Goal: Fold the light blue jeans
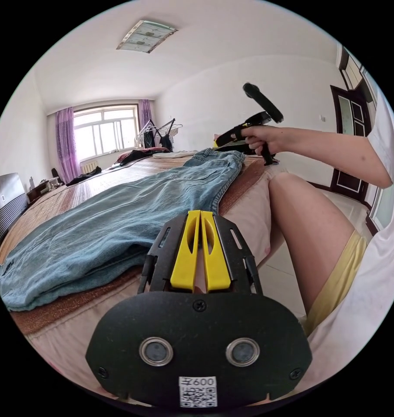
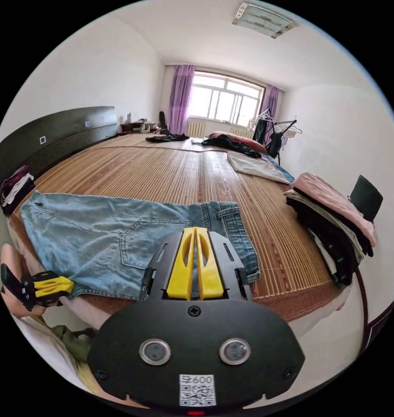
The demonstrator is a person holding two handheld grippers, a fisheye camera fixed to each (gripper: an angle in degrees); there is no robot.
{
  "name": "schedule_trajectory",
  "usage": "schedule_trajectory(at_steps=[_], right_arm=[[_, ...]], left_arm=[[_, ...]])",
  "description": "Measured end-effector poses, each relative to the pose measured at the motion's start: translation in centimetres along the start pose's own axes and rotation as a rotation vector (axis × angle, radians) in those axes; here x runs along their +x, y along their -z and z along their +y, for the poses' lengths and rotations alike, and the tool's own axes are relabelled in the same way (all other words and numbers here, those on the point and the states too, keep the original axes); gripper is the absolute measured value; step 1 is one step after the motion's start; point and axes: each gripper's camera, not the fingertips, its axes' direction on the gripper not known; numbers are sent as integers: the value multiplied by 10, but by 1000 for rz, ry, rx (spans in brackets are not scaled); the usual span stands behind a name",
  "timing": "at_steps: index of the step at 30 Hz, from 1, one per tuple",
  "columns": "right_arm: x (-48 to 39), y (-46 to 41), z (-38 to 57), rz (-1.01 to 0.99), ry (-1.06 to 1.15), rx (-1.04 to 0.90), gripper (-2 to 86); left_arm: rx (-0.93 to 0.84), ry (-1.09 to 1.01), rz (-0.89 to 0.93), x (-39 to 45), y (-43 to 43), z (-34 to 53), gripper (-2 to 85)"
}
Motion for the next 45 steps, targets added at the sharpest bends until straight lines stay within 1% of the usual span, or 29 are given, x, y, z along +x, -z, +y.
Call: schedule_trajectory(at_steps=[1, 3, 7, 9, 11, 12, 13, 14, 16, 19, 20, 21, 23, 24, 26, 28, 32, 35, 37, 39, 41, 43, 45], right_arm=[[-9, -34, 11, 3, 65, -117, -8], [-21, -50, 28, 41, 105, -66, -8], [-45, -52, 10, 145, 194, -144, -8], [-43, -34, 4, 163, 129, -108, -8], [-35, 1, 10, 108, 50, 28, -8], [-32, 2, 12, 94, 38, 26, -8], [-27, -19, 13, 81, 59, -71, -8], [-26, -52, 20, 61, 129, -187, -7], [-18, -54, 25, 45, 131, -127, -6], [-7, -49, 3, 24, 137, -213, 4], [-3, -41, -4, 23, 124, -210, 6], [0, -34, -5, 23, 108, -190, 7], [10, -11, -1, 12, 71, -92, 4], [12, -12, 2, 9, 73, -96, 2], [15, -41, 18, 13, 145, -196, 3], [23, -44, 31, 7, 120, -131, 2], [47, -41, 33, -21, 94, -137, -7], [61, -36, 39, -28, 104, -123, -8], [74, -28, 45, -38, 67, -91, -8], [96, -15, 50, -69, -23, -50, -8], [121, 11, 58, -115, -147, 23, -8], [124, 32, 67, -142, -155, 95, -8], [117, 42, 73, -160, -118, 112, -8]], left_arm=[[4, 3, -4, 1, -1, 1, 2], [4, 4, -5, 3, -2, 2, 2], [-1, 1, 0, 6, -5, 2, 2], [2, 6, -1, 8, -6, 3, 2], [2, 6, -5, 11, -8, 4, 2], [2, 7, -5, 11, -9, 5, 2], [3, 10, -6, 13, -10, 5, 2], [4, 11, -5, 14, -12, 6, 2], [2, 5, -5, 17, -15, 7, 2], [-1, -8, -4, 20, -18, 7, 2], [-1, -4, -2, 21, -19, 7, 2], [-1, -2, -2, 22, -20, 8, 2], [1, 0, -8, 27, -23, 10, 2], [0, 2, -10, 28, -24, 10, 2], [-4, 7, -11, 31, -28, 9, 2], [-16, -11, -18, 35, -31, 7, 2], [-71, -55, 8, 46, -37, -1, 3], [-105, -17, 42, 50, -36, 4, 3], [-129, 14, 54, 52, -33, 2, 4], [-119, 10, 86, 57, -25, -7, 6], [-11, -48, 112, 66, -8, -26, 7], [23, -97, 59, 71, -5, -45, 8], [-8, -83, 15, 66, -18, -66, 8]])
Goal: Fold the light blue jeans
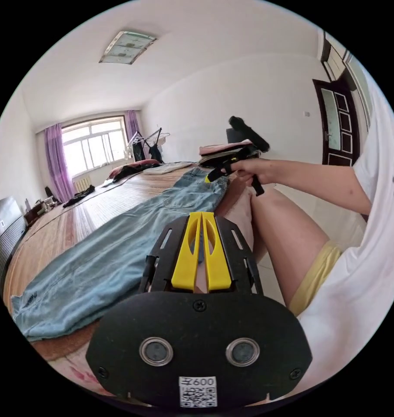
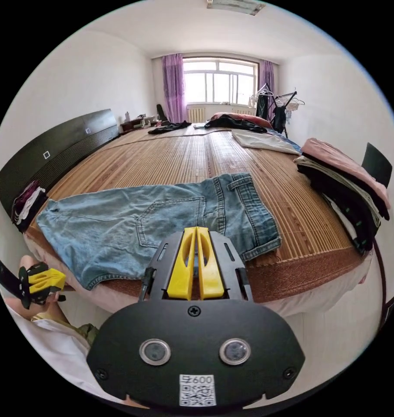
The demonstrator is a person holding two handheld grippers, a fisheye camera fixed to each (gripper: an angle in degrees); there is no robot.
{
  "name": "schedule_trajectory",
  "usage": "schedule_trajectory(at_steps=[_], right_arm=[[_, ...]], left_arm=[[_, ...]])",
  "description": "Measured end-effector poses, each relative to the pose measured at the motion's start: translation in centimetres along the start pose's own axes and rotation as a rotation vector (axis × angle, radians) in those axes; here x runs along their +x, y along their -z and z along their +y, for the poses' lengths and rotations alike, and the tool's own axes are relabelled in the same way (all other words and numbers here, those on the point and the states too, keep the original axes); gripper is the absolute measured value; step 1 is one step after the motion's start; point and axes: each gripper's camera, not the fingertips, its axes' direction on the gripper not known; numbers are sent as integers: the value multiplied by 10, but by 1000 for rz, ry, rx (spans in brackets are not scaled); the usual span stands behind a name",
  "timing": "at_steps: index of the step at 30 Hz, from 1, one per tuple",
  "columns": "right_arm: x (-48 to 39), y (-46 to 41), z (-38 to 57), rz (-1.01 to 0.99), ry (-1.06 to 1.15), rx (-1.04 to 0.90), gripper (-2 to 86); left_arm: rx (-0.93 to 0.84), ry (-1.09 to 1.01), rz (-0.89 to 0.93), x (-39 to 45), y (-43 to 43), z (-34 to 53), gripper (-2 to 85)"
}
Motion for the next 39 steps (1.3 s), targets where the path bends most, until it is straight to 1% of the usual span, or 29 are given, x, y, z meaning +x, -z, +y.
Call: schedule_trajectory(at_steps=[3, 5, 7, 9, 11, 13, 15, 17, 18, 19, 20, 23, 25, 26, 27, 29, 32, 33, 34, 35, 36, 37, 38, 39], right_arm=[[-9, -9, 7, -97, 43, -86, -8], [-14, -13, 17, -193, 29, -130, -8], [-18, -3, 25, -259, 23, -111, -9], [-24, 15, 33, -281, 25, -64, -9], [-32, 37, 47, -286, 26, 0, -8], [-39, 49, 62, -298, 36, 40, -8], [-48, 57, 78, -316, 72, 68, -8], [-57, 58, 93, -318, 117, 66, -8], [-58, 56, 95, -325, 131, 56, -8], [-57, 50, 94, -311, 138, 22, -8], [-49, 46, 90, -300, 118, 5, -8], [-10, 42, 74, -352, 8, -9, -8], [19, 48, 63, -309, -51, 5, -8], [44, 53, 56, -248, -106, 26, -8], [58, 57, 53, -246, -126, 39, -8], [118, 73, 45, -184, -311, 108, -8], [150, 107, 39, -151, -385, 208, -8], [149, 112, 38, -161, -373, 220, -8], [139, 119, 33, -222, -308, 235, -8], [124, 118, 27, -302, -222, 210, -8], [115, 115, 24, -342, -174, 187, -8], [98, 105, 19, -390, -76, 122, -8], [86, 94, 14, -380, -26, 57, -8], [84, 87, 13, -361, -21, 30, -8]], left_arm=[[-161, 44, 32, -18, -56, -35, 6], [-397, 117, -44, -28, -112, -53, 5], [-449, 140, -30, -25, -131, -51, 6], [-382, 146, -38, -17, -125, -43, 6], [-295, 141, -131, -5, -108, -28, 7], [-239, 124, -162, 0, -97, -16, 7], [-209, 137, -157, -1, -89, -7, 7], [-169, 151, -107, -3, -81, 6, 7], [-168, 147, -97, -2, -82, 9, 7], [-205, 145, -79, -3, -91, 14, 7], [-290, 156, -71, -5, -108, 20, 8], [-259, 183, -61, -16, -116, 34, 8], [-249, 175, -33, -22, -116, 40, 8], [-252, 159, -19, -23, -116, 42, 8], [-254, 153, -16, -24, -116, 43, 8], [-257, 137, -17, -24, -117, 46, 8], [-238, 115, -43, -19, -114, 55, 8], [-232, 109, -50, -18, -113, 57, 8], [-222, 96, -67, -15, -111, 61, 8], [-215, 83, -84, -11, -110, 64, 8], [-213, 76, -93, -10, -110, 66, 8], [-211, 59, -108, -7, -109, 68, 8], [-213, 39, -120, -4, -108, 70, 8], [-214, 30, -124, -4, -107, 71, 8]])
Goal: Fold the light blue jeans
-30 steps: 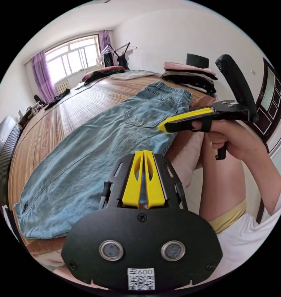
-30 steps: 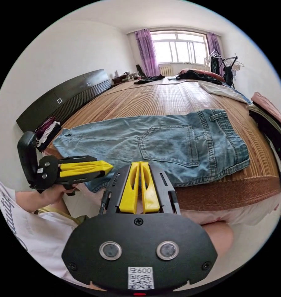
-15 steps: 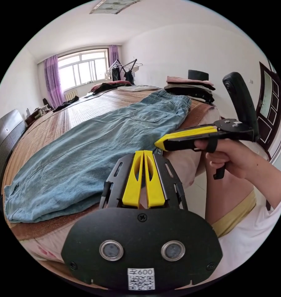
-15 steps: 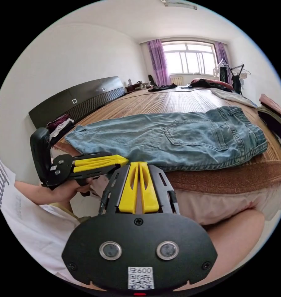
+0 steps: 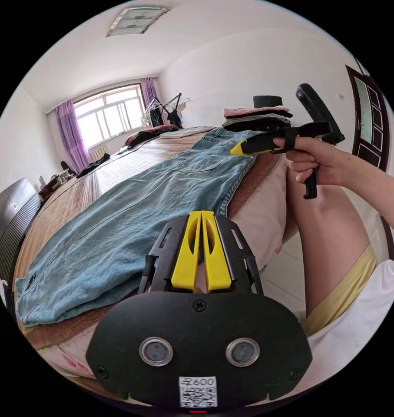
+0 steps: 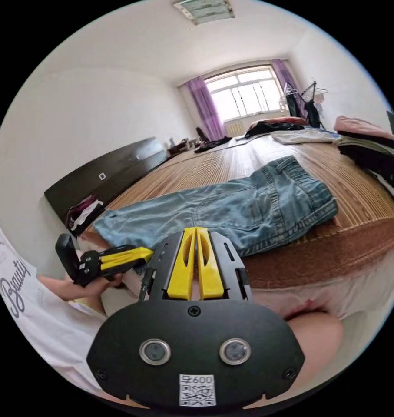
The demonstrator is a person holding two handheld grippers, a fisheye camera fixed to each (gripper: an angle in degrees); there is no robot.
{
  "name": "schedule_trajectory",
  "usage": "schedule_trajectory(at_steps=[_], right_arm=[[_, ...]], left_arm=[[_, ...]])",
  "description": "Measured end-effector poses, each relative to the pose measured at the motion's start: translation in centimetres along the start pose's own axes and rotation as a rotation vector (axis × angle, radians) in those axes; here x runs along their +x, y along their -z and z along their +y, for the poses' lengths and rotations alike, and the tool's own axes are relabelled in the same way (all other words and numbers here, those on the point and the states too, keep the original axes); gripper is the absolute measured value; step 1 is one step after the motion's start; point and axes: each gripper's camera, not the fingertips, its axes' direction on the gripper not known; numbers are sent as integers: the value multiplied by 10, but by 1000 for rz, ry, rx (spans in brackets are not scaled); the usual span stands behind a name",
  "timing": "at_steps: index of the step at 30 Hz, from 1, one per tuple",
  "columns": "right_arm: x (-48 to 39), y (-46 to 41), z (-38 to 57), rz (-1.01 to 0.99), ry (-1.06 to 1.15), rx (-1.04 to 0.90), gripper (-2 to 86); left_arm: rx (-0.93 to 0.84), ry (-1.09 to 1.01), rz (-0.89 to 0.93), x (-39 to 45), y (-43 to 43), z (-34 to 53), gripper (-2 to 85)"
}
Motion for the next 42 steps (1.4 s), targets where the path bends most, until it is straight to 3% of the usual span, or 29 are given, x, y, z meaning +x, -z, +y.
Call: schedule_trajectory(at_steps=[8, 12, 18, 20, 27, 31, 37, 42], right_arm=[[81, 20, -57, 30, -241, 3, -8], [106, 52, -78, 42, -306, 95, -8], [27, 23, -101, 222, 7, -2, -8], [26, 28, -101, 308, -2, 55, -8], [89, 49, -126, 269, -162, 81, -2], [112, 54, -142, 373, -212, 63, 63], [129, -11, -163, 396, -76, -155, 64], [120, -32, -162, 525, 70, -152, 3]], left_arm=[[-6, 23, 49, -21, 4, 15, 7], [0, 28, 56, -28, 8, 22, 7], [19, 28, 48, -37, 15, 35, 7], [20, 28, 50, -42, 18, 39, 7], [38, 11, 44, -51, 26, 52, 8], [45, 6, 32, -55, 31, 59, 7], [51, -6, 24, -62, 37, 68, 6], [46, -27, 10, -65, 42, 72, 5]])
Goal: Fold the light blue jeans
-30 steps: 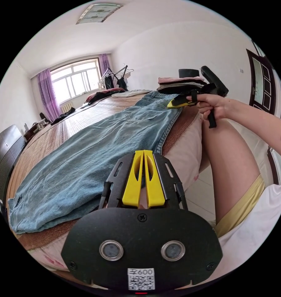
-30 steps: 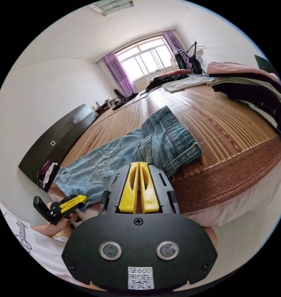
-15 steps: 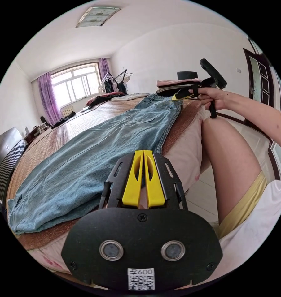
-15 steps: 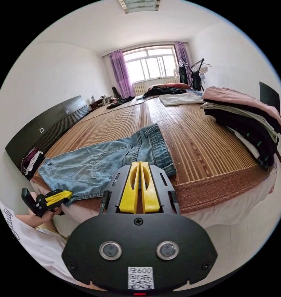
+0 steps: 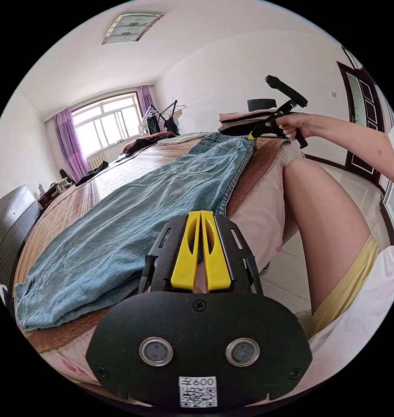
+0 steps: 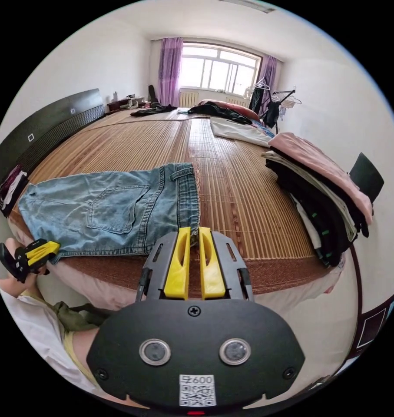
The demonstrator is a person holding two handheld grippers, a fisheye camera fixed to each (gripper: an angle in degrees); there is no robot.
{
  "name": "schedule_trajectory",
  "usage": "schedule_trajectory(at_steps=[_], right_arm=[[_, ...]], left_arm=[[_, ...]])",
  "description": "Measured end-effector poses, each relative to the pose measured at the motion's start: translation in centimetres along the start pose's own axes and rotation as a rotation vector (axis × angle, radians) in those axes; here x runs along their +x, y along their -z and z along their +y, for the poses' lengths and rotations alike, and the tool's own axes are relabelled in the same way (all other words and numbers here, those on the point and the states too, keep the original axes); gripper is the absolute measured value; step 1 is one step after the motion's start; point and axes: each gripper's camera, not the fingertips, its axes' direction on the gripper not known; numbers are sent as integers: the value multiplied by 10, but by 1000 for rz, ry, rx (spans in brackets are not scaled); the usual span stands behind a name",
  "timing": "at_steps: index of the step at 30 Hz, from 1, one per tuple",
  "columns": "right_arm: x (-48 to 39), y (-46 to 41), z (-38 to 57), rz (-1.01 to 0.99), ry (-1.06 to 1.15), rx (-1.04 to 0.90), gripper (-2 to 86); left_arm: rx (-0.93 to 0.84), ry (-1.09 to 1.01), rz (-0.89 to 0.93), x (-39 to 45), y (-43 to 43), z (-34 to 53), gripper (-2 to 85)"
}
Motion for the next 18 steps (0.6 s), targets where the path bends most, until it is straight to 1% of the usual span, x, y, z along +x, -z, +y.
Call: schedule_trajectory(at_steps=[3, 5, 6, 8, 10, 12, 15, 16, 17, 18], right_arm=[[7, -12, 4, 16, 21, 35, -6], [27, -26, 9, -23, -35, 56, -7], [31, -34, 11, -30, -46, 46, -8], [32, -83, 21, -11, -27, -57, -8], [32, -99, 31, 8, -11, -25, -7], [39, -101, 34, 28, -56, -7, -5], [53, -83, 52, 126, -231, 109, -5], [41, -72, 62, 159, -224, 191, -7], [17, -67, 68, 141, -138, 259, -8], [0, -67, 70, 119, -74, 280, -8]], left_arm=[[-4, -24, -13, 0, 3, 3, 4], [-16, -25, -24, -1, 4, 4, 3], [-16, -23, -26, -2, 5, 4, 3], [-8, -30, -32, -3, 7, 9, 3], [-3, -39, -33, -5, 8, 12, 2], [-1, -40, -29, -9, 10, 14, 2], [1, -23, -16, -16, 12, 17, 2], [6, -22, -15, -18, 13, 19, 2], [11, -23, -17, -19, 14, 22, 2], [13, -22, -18, -20, 14, 23, 2]])
